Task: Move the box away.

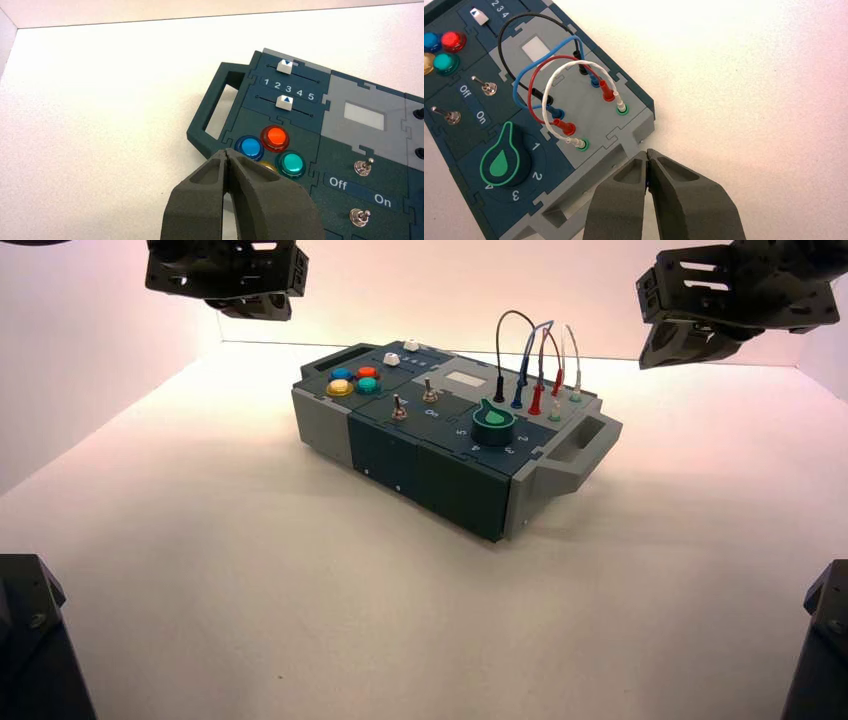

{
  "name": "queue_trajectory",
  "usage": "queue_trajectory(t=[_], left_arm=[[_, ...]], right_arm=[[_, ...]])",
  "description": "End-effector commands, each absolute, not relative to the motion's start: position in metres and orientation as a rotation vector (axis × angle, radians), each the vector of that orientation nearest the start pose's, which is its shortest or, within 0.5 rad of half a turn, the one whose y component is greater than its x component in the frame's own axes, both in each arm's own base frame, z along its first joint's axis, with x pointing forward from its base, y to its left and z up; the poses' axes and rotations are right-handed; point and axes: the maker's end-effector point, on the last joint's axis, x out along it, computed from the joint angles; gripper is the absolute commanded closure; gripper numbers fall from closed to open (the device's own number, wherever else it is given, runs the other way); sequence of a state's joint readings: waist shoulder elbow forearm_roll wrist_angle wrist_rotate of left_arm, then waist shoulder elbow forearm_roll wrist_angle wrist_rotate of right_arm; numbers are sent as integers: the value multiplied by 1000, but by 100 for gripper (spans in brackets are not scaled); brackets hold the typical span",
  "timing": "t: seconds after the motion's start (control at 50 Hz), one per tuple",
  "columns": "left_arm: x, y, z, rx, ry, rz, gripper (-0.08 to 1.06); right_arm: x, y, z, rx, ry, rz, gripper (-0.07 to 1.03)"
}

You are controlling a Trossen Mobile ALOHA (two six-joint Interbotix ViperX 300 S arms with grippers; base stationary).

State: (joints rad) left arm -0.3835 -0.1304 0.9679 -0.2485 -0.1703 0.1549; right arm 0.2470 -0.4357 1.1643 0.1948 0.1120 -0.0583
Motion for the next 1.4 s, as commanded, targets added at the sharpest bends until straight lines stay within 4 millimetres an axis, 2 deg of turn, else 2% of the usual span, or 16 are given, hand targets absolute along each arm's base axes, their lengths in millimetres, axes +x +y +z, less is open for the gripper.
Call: queue_trajectory(t=[0.02,0.52,0.74,0.94,1.14,1.4], left_arm=[[342,-131,110,49,640,-303,101],[342,-131,108,50,647,-303,101],[334,-132,109,55,680,-317,101],[327,-132,107,67,721,-330,101],[318,-132,96,76,811,-342,101],[312,-133,86,76,886,-348,101]], right_arm=[[269,73,105,37,811,202,98],[268,73,104,38,824,203,98],[261,81,102,11,890,240,98],[251,96,101,-22,941,302,98],[238,98,93,-31,995,319,98],[241,100,99,-34,986,327,98]])
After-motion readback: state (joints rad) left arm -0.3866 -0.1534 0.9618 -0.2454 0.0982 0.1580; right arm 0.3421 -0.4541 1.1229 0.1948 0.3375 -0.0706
